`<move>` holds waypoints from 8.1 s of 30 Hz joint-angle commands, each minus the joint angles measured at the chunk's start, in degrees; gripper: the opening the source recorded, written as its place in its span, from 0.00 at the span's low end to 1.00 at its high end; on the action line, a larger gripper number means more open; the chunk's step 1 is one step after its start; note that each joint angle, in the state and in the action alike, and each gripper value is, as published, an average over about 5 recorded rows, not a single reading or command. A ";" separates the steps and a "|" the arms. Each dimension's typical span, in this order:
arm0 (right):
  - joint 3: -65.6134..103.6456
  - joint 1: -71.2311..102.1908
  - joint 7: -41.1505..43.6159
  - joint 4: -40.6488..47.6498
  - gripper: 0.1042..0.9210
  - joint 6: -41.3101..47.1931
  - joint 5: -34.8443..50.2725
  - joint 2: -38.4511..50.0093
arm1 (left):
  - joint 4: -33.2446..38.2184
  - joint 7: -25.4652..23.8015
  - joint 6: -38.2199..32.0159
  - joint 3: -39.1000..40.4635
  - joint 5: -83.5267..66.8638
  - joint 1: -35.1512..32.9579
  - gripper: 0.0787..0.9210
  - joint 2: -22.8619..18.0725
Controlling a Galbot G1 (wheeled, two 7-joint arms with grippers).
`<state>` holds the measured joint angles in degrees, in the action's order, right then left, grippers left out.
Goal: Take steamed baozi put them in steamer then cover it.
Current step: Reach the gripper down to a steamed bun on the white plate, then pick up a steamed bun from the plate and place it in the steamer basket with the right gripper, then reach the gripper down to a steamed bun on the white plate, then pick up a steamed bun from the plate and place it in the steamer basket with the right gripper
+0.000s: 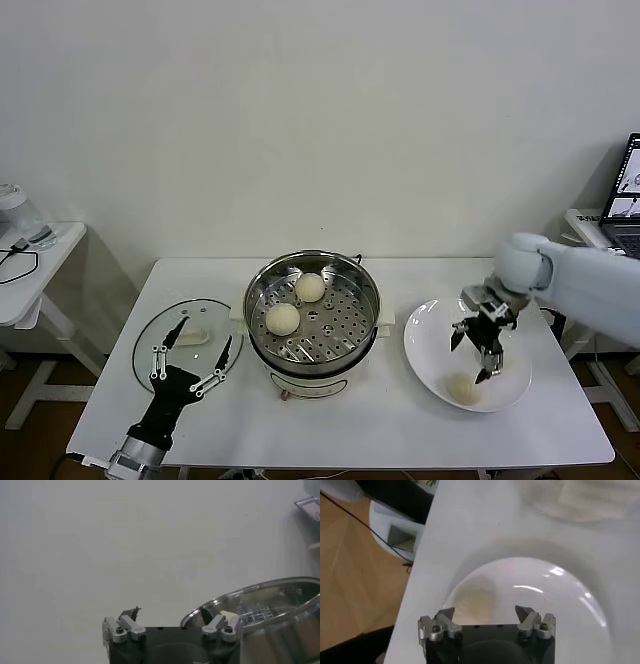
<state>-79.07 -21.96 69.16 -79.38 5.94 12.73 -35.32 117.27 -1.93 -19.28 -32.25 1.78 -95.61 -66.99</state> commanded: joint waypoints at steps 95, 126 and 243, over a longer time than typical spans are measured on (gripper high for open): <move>1.64 -9.81 -5.09 -5.81 0.74 -47.71 -26.21 -37.32 | 0.43 0.35 -1.61 -0.67 -0.72 0.18 0.88 0.12; -0.87 -23.51 -4.81 7.10 0.88 -1.71 13.88 -3.42 | 0.78 0.35 -0.46 0.04 -0.33 0.92 0.88 0.12; -14.42 -21.03 -5.28 9.30 0.65 8.55 23.22 -37.45 | 0.75 1.27 -0.78 -0.25 -0.27 1.65 0.88 0.50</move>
<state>-93.17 -45.62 65.49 -72.01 13.97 36.52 -70.50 118.20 -0.66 -20.03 -32.12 1.54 -93.94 -66.58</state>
